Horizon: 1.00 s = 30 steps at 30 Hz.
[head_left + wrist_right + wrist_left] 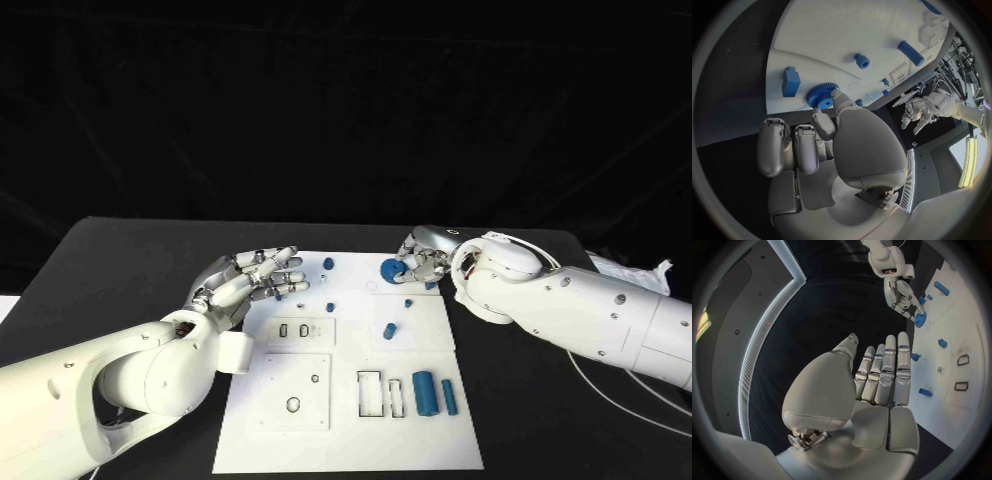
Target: Assemble the parts on the task board
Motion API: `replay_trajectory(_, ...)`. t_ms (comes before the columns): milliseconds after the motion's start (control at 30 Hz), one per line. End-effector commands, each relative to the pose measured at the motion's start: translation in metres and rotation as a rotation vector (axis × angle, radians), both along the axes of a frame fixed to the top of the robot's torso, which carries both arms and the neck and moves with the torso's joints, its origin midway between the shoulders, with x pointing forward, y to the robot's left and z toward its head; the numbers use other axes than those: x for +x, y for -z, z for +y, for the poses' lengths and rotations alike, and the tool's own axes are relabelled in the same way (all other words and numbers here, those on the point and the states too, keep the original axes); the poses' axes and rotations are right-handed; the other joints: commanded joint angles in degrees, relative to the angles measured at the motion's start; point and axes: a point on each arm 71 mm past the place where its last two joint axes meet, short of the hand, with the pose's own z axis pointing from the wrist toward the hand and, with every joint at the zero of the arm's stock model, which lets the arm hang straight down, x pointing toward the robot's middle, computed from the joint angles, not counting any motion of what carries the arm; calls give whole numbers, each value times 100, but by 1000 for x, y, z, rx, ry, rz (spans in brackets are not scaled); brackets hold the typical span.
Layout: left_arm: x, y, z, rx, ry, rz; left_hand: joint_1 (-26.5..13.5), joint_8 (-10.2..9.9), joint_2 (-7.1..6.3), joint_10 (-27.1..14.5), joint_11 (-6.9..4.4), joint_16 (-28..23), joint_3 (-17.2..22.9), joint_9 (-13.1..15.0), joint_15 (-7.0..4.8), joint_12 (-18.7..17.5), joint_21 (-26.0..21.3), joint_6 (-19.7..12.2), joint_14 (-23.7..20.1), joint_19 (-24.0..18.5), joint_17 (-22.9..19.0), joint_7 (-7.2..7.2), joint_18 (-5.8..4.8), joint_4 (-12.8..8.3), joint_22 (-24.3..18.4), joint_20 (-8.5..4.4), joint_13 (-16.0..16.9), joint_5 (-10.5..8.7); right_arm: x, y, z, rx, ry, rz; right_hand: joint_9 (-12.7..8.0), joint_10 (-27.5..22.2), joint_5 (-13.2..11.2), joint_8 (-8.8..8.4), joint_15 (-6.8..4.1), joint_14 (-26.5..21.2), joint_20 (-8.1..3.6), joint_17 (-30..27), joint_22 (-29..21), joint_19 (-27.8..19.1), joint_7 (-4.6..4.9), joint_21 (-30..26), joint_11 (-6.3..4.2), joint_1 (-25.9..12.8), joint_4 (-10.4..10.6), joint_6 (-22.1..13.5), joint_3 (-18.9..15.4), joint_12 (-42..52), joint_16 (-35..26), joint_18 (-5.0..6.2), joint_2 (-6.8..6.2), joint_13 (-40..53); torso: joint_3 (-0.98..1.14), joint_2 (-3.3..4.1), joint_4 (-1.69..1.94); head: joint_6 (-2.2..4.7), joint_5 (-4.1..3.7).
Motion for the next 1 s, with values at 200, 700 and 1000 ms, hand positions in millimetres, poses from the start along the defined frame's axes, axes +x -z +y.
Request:
replay_trajectory(200, 0, -1, -2, -7, 18, -8, 2, -30, 47, -3, 17, -30, -16, -6, 25, -26, -30, 16, 15, 21, 5, -1, 54, -33, -5, -3, -7, -18, 0, 3, 6, -7, -15, 10, 8, 57, 40, 41, 24, 403, 2, 419, 13, 36, -1, 27, 1, 16, 36, 39, -33, 70, 39, -93, 38, 58, 2, 4, 12, -10, 0)
replay_trajectory(700, 0, -1, -2, -7, 19, -7, 2, -30, 47, -3, 17, -30, -16, -6, 25, -26, -30, 16, 15, 21, 5, -1, 54, -33, -5, -3, -7, -18, 1, 4, 4, -33, -4, -10, 43, 140, 60, 139, 4, 408, -9, 461, 81, 52, -38, 70, -30, 81, 24, 236, -10, 307, 66, -103, 166, 314, -1, -2, 7, -6, -7)
replay_trajectory(1000, 0, -1, -3, -7, 21, -7, 2, -30, 47, -3, 17, -30, -16, -6, 25, -26, -30, 16, 15, 21, 5, -1, 54, -33, -5, -3, -7, -18, 0, 3, 11, -54, -3, -47, 31, 104, -150, 100, 10, 413, -9, 508, 95, 46, -41, 81, -21, -255, 262, 199, -239, 258, 93, -104, 41, 328, 0, 1, 12, -5, -5)
